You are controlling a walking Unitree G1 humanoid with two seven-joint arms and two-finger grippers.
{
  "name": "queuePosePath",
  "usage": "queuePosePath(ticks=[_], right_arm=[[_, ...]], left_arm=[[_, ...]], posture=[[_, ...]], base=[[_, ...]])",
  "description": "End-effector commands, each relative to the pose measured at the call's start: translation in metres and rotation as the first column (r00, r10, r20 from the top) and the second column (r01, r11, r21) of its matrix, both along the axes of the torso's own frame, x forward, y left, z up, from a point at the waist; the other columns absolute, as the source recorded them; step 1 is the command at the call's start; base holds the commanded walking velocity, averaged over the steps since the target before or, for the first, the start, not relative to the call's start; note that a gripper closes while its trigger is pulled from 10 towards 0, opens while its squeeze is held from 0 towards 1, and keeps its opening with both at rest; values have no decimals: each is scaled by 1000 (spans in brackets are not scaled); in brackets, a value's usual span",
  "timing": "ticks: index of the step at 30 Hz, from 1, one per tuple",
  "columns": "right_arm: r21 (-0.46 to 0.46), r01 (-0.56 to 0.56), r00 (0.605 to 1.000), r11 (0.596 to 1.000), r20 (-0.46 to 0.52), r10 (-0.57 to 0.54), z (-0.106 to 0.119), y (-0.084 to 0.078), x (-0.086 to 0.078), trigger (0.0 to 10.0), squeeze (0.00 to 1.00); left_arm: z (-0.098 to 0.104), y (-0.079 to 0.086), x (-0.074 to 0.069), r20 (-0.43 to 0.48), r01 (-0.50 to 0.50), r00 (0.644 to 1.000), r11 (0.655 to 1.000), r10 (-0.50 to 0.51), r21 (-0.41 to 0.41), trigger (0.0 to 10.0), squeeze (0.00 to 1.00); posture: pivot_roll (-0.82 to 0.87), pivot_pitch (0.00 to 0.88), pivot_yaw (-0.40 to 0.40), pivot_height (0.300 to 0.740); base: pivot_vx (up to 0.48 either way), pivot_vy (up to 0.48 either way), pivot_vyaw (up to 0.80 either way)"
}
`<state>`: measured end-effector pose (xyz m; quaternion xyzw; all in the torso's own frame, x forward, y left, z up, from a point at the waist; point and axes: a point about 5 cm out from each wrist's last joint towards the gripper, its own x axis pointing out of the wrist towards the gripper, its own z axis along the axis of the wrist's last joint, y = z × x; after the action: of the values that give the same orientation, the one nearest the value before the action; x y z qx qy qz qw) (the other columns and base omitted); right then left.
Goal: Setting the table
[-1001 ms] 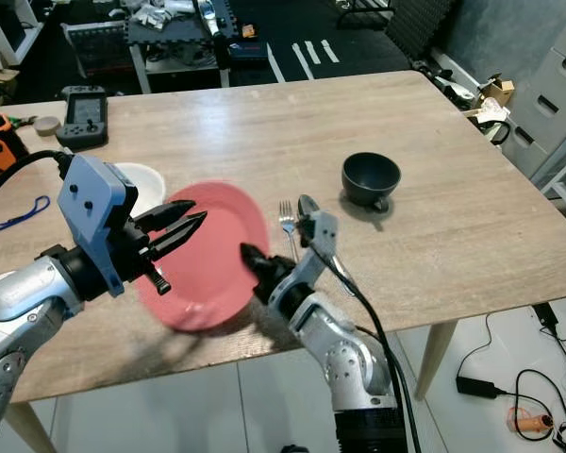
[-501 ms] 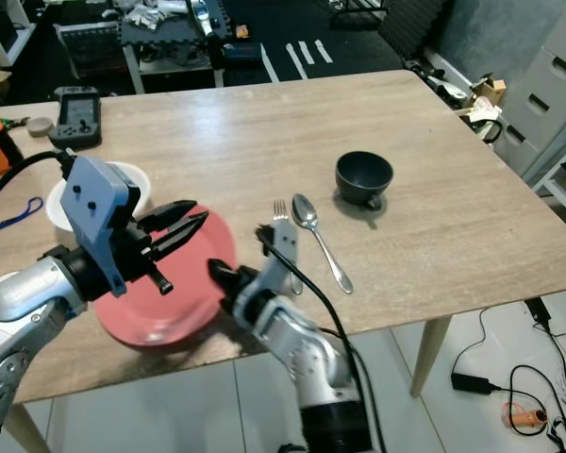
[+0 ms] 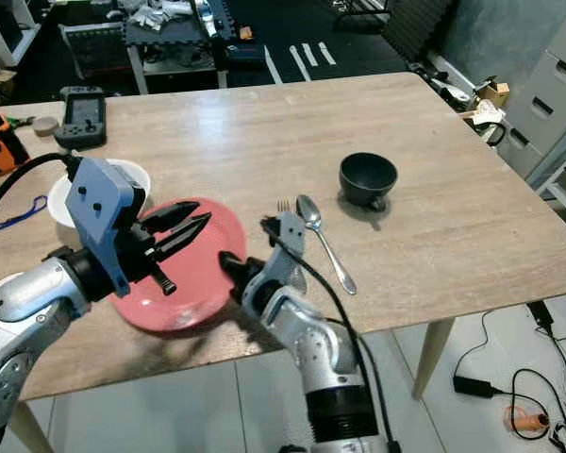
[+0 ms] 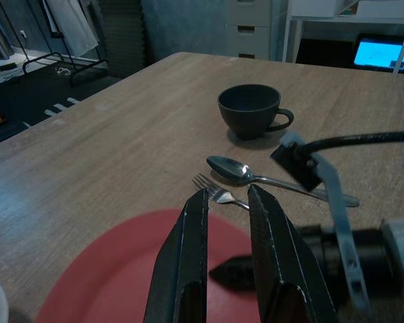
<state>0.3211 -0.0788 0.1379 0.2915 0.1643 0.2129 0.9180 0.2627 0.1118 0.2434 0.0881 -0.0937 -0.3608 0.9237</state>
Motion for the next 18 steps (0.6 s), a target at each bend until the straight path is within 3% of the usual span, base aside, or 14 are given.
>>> queuePosePath(ticks=[1, 2, 11, 15, 16, 18], right_arm=[[-61, 40, 997, 997, -67, -44, -17, -10, -2, 10000, 447], [-60, 40, 997, 997, -66, -44, -17, -11, -2, 10000, 1000], [-42, 18, 1000, 999, -10, -18, -6, -19, -9, 10000, 1000], [-92, 48, 998, 995, 36, -45, -1, -31, -9, 10000, 1000], [-135, 63, 996, 989, 66, -54, 3, -39, -10, 10000, 0], [-205, 78, 992, 976, 109, -56, 10, -50, -12, 10000, 0]], left_arm=[[-3, 0, 0, -7, -1, 1000, 1000, 1, 3, 10000, 0], [-3, 0, 0, -6, -1, 1000, 1000, 1, 3, 10000, 0], [-4, -1, 0, -10, 6, 1000, 1000, -6, 0, 10000, 0], [-4, -2, 0, -11, 6, 1000, 1000, -6, -2, 10000, 0], [-4, -2, 0, -11, 7, 1000, 1000, -7, -3, 10000, 0], [-4, -2, -1, -14, 8, 1000, 1000, -8, -4, 10000, 0]], posture=[[21, 69, 77, 740], [21, 69, 77, 740], [14, 70, 79, 740], [14, 74, 78, 740], [14, 75, 77, 740], [7, 77, 77, 740]], base=[[0, 0, 0], [0, 0, 0], [0, 0, 0], [0, 0, 0], [0, 0, 0], [0, 0, 0]])
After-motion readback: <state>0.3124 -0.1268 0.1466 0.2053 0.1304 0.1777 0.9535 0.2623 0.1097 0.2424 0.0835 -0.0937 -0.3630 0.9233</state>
